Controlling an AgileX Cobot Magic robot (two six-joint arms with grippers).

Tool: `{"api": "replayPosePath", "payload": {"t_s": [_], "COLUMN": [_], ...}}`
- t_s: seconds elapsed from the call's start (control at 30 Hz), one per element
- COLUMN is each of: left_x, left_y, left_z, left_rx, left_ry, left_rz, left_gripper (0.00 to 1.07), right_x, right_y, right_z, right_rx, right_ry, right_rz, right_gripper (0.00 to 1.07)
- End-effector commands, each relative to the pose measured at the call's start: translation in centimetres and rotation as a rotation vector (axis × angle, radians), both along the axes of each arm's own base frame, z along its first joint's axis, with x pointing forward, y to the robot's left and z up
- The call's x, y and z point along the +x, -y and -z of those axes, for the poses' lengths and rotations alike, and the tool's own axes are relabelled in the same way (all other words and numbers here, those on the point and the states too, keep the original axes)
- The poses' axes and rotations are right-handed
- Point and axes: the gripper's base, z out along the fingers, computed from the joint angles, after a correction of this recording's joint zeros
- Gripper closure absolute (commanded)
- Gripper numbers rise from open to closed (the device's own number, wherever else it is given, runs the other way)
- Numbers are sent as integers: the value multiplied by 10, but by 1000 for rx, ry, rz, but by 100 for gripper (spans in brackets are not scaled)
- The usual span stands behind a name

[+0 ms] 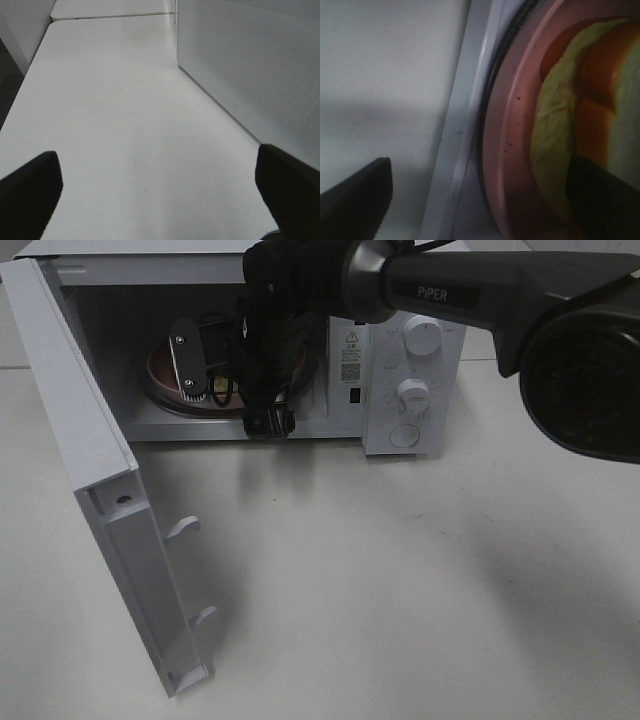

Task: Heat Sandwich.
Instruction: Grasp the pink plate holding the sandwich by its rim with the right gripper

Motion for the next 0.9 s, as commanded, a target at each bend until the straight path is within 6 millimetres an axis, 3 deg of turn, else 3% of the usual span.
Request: {"api": "replayPosePath", "payload": {"t_s": [0.03,0.53,0.73,0.83,0.87,0.9], "left_x": [-3,-3,-3,-3,-3,-3], "left_y": [0,-2,-2,-2,-2,-2], "left_z": [0,0,0,0,0,0], "left_rx": [-8,12,12,12,12,12], "left_ry": [33,35,35,35,35,35], "left_rz": [1,-13,-13,-13,-13,-13], "left_gripper": [5,5,5,5,5,5], "right_x": [4,8,9,9,9,9], "right_y": [1,1,1,0,0,0], "right_z": [0,29,30,30,30,30], "right_rx": [3,-59,-58,-55,-52,-52], "right_ry": [-3,-9,-3,-2,-3,-3], "right_rz": [17,-45,-47,-46,-39,-39], "right_gripper": [18,20,22,31,42,42]}}
